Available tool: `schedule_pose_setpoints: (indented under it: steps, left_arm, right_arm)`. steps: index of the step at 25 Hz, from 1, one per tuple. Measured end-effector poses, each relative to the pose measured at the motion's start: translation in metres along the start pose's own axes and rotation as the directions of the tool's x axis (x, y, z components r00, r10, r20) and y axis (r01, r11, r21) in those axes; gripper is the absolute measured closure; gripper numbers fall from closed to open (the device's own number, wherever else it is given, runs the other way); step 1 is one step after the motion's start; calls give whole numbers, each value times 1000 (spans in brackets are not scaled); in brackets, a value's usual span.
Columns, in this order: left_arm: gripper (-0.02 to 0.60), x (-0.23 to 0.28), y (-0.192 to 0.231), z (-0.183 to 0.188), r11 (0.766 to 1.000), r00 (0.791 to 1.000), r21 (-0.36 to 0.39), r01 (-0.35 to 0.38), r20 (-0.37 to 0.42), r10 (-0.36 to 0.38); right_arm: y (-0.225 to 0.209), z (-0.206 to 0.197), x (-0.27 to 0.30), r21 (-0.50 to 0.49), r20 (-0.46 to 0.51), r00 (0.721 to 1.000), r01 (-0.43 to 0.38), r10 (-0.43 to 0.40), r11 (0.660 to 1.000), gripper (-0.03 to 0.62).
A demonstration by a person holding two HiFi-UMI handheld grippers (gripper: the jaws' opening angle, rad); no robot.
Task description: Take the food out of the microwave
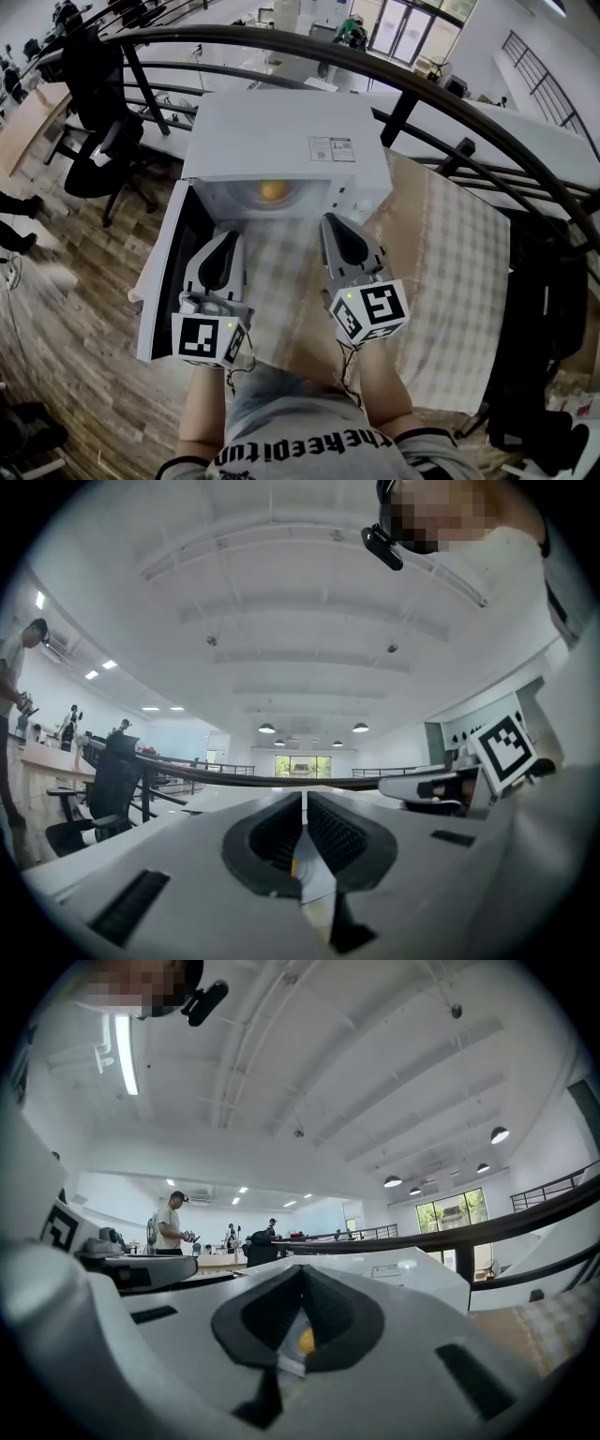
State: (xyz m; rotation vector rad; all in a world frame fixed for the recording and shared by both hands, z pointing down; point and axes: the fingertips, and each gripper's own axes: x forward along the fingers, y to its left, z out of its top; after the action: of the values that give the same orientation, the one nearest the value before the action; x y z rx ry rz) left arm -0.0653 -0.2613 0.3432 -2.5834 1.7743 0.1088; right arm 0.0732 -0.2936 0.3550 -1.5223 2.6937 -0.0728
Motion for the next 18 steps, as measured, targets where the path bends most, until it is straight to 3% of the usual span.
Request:
schedule_pose_setpoints:
  steps: [7, 16, 18]
  left_arm:
    - [563, 29, 8, -62, 994, 991, -42, 105, -83, -109]
    - [557, 75, 26, -130, 989, 982, -56, 134, -126, -140]
    - [504, 85, 28, -140, 989, 980, -54, 139, -134, -145]
  right_arm:
    - [5, -30, 23, 1, -45, 999, 8, -8, 1000, 588]
    - [-8, -56, 37, 7, -83, 996, 46, -45, 999, 588]
    - [-13, -60, 37, 11, -88, 994, 59, -58, 998, 588]
